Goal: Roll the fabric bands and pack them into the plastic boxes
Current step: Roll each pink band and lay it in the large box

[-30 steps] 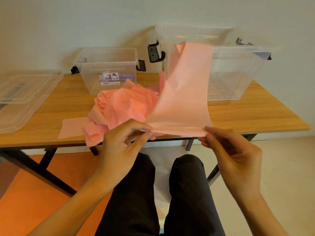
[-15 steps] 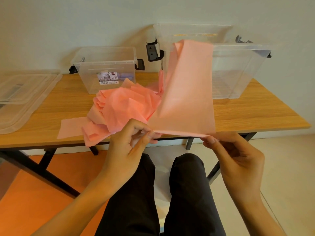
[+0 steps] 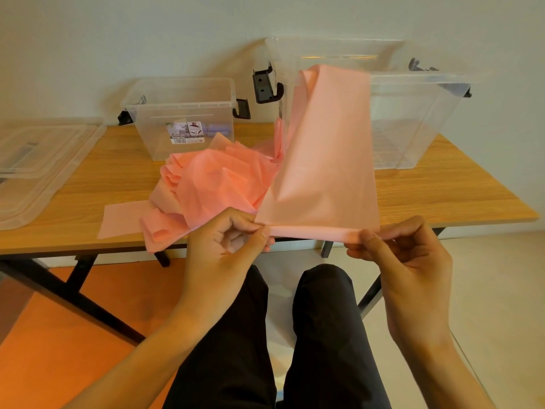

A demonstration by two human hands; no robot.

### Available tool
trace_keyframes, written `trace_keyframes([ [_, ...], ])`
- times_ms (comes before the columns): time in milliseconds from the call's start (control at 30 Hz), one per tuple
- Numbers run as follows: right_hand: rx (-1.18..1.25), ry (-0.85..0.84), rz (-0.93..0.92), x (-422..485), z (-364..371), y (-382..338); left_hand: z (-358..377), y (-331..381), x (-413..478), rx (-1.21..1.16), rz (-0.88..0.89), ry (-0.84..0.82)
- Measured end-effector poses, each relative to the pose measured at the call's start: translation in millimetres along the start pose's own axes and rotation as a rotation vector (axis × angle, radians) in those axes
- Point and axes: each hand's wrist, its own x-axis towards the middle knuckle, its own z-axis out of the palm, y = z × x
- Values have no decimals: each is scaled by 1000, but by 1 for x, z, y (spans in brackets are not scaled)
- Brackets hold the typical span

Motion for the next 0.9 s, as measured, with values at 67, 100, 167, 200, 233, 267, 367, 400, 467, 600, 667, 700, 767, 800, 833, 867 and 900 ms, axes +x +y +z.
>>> trace_keyframes([
  [67, 40, -2, 15, 0, 0, -2, 0, 1, 1, -5, -6, 7],
  [100, 54, -3, 24, 0, -1, -2, 1, 1, 2, -9, -9, 10],
  [167, 69, -2, 36, 0, 0, -4, 1, 2, 3, -14, -14, 17],
  [200, 69, -1, 39, -1, 0, -5, 2, 3, 3, -17, -18, 21],
  [233, 62, -2, 43, -1, 0, -6, 2, 3, 3, -18, -23, 26],
  [267, 50, -5, 46, -1, 0, -7, 1, 3, 4, -19, -27, 29],
  [367, 24, -12, 51, -1, -1, -6, 1, 2, 4, -20, -33, 51],
  [400, 25, -14, 51, -2, -1, -6, 2, 2, 5, -23, -33, 65],
  [467, 23, -21, 43, -3, 0, -5, 2, 2, 6, -29, -31, 99],
  [600, -9, -56, 23, -5, 2, -5, 4, 2, 8, -55, -40, 127],
  [667, -19, -62, 18, -7, 4, -4, 5, 0, 10, -59, -26, 127],
  [700, -17, -62, 21, -8, 4, -4, 4, -1, 11, -65, -10, 115],
  [767, -1, -61, 27, -9, 5, -3, 2, -3, 13, -75, 26, 58],
  [800, 7, -62, 31, -9, 4, -2, 0, -3, 14, -67, 44, 25],
  [833, 19, -62, 40, -9, 3, -2, -2, -5, 14, -45, 61, -3],
  [867, 36, -58, 56, -9, 3, -2, -3, -6, 14, -16, 72, -25],
  [900, 54, -54, 74, -8, 2, -2, -4, -7, 14, 16, 80, -39],
])
